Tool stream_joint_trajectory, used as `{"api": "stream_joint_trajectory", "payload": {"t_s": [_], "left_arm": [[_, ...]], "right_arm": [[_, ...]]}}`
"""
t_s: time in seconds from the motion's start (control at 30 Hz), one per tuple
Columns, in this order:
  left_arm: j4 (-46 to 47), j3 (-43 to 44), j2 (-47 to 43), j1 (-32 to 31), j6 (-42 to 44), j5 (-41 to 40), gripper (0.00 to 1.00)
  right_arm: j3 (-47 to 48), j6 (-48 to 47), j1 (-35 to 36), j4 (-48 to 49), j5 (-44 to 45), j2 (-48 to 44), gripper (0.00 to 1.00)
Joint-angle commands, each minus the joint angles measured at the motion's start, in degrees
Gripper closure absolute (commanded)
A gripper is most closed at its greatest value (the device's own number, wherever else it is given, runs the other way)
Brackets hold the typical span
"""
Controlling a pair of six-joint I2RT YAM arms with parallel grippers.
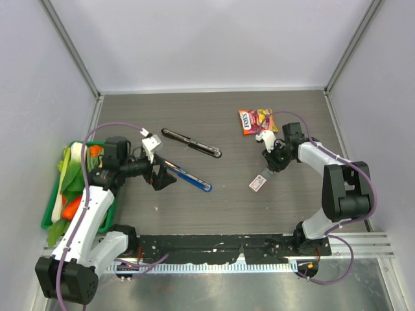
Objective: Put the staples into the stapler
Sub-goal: Pick up the staple from the staple box.
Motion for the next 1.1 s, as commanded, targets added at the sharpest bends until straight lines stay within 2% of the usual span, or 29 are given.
{"api": "stream_joint_trajectory", "payload": {"t_s": [0.0, 0.43, 0.87, 1.07], "left_arm": [[2.1, -0.47, -0.26, 0.47, -0.23, 1.84, 0.0], [2.19, -0.73, -0.35, 0.82, -0.14, 2.28, 0.0], [2.36, -0.74, -0.18, 1.09, -0.4, 2.54, 0.0], [2.36, -0.82, 0.0, 1.09, -0.4, 2.54, 0.0]], "right_arm": [[0.46, 0.65, -0.42, 1.73, 0.41, 0.2, 0.72], [0.72, 0.38, -0.42, 1.47, 1.55, 1.78, 0.73], [0.81, -0.06, -0.42, 1.03, 1.11, 1.61, 0.88], [0.9, 0.03, -0.42, 1.03, 0.76, 0.91, 0.89]]}}
